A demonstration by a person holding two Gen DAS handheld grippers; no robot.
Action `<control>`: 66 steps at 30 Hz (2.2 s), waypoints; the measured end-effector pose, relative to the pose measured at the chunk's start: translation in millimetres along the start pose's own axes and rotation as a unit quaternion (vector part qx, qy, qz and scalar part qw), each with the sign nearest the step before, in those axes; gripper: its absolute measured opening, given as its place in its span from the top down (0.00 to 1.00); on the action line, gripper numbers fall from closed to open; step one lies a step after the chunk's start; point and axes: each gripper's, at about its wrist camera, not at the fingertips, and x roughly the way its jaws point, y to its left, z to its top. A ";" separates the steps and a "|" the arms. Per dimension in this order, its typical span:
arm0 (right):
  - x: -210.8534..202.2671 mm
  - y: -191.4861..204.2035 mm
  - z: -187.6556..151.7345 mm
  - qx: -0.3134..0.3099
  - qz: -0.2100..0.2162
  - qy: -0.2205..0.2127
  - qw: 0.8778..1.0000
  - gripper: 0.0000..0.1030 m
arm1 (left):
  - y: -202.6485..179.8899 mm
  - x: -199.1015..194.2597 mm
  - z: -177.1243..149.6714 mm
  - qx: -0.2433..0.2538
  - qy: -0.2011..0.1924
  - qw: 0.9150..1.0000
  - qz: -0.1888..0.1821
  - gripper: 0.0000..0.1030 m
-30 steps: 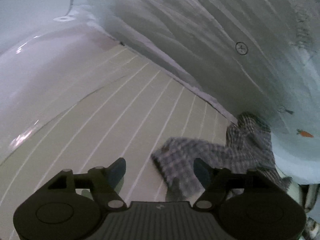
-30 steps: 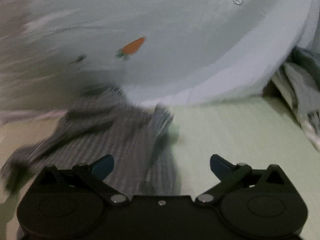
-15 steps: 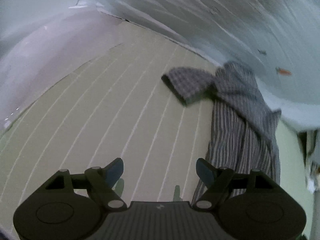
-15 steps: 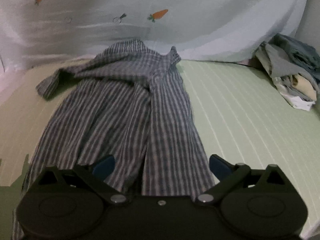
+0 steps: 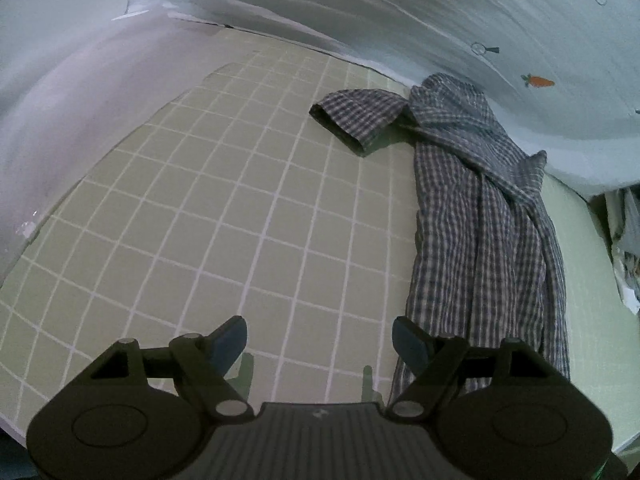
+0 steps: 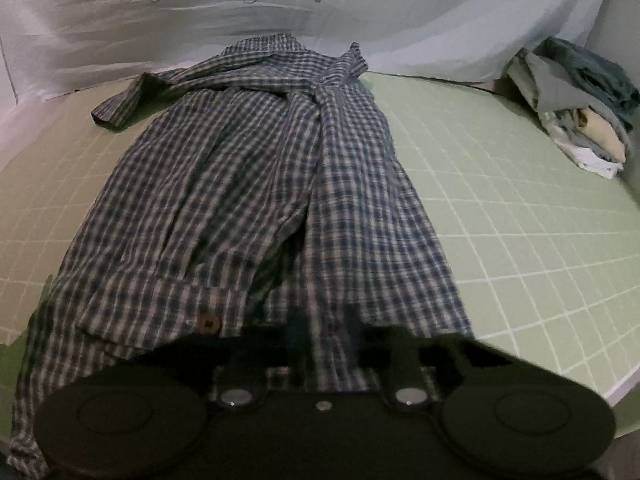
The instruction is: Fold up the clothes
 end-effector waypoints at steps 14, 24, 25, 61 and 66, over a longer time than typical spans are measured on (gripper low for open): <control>-9.3 17.5 -0.1 0.014 0.068 0.007 0.998 0.95 | 6.4 4.5 -3.2 0.002 0.013 1.000 -0.005 0.22; -21.2 6.8 22.6 0.070 0.067 -0.042 0.994 0.43 | 15.6 7.5 9.2 -0.023 0.004 1.000 0.001 0.22; -20.5 7.4 25.5 0.067 0.064 -0.046 0.995 0.43 | 15.2 8.4 11.6 -0.023 0.003 1.000 0.001 0.22; 165.9 -7.0 190.8 0.092 -0.049 -0.006 0.995 0.25 | -81.6 170.6 173.6 0.113 -0.008 0.992 0.054 0.17; 168.0 -10.8 188.8 0.097 -0.059 0.004 0.994 0.25 | -59.4 171.6 225.1 0.067 -0.068 0.990 0.101 0.17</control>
